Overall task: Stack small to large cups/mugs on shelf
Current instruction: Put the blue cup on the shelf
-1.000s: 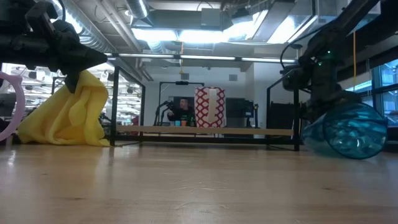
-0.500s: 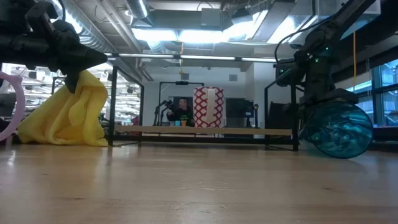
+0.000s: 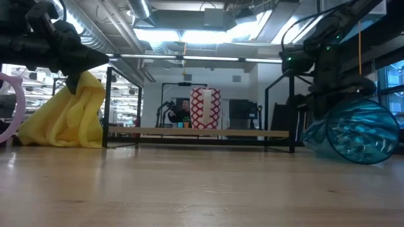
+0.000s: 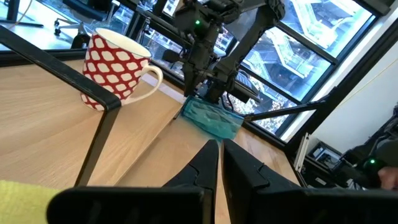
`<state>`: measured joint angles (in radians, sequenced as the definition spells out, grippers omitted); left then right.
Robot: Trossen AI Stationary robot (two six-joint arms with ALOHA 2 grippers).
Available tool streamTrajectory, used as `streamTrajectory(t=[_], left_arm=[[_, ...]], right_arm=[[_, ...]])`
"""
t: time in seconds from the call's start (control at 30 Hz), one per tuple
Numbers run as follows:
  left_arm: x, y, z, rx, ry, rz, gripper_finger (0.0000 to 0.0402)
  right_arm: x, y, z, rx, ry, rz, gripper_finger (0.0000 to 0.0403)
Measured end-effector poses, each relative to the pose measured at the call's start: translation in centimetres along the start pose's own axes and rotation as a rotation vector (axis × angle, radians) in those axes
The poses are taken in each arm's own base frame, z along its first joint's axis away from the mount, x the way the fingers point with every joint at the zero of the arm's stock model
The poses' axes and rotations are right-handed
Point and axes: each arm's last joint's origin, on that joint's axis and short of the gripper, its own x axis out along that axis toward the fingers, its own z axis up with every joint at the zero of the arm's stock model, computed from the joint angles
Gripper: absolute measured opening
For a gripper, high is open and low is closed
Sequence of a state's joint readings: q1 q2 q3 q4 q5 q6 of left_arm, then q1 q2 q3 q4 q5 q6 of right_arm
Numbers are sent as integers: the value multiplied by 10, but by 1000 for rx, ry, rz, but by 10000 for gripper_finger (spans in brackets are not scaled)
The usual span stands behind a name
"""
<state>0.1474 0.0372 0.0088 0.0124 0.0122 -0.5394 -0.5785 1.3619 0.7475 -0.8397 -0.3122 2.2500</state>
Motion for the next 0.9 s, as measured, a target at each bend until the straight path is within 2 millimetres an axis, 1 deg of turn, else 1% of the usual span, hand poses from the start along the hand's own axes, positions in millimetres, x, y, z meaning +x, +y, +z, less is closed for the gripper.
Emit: streamTrajectory(t=[0.17,0.27,0.4,0.6,0.73,0.9], left_arm=[[0,0,0,0,0,0,14],[0,0,0,0,0,0,14],[0,0,0,0,0,0,14],[0,0,0,0,0,0,14],[0,0,0,0,1,0,14],[0,0,0,0,0,0,14]], right_arm=[[-13,-20,4,-6,-13,-72,1],[-17,-25,2,-26,-3,-57,1],[-19,-19,4,-5,-27,16,1],[-25,-2,11,49,-113,237,1],[-23,0,12,56,-124,236,1],[-15,7,9,47,-102,211,1]])
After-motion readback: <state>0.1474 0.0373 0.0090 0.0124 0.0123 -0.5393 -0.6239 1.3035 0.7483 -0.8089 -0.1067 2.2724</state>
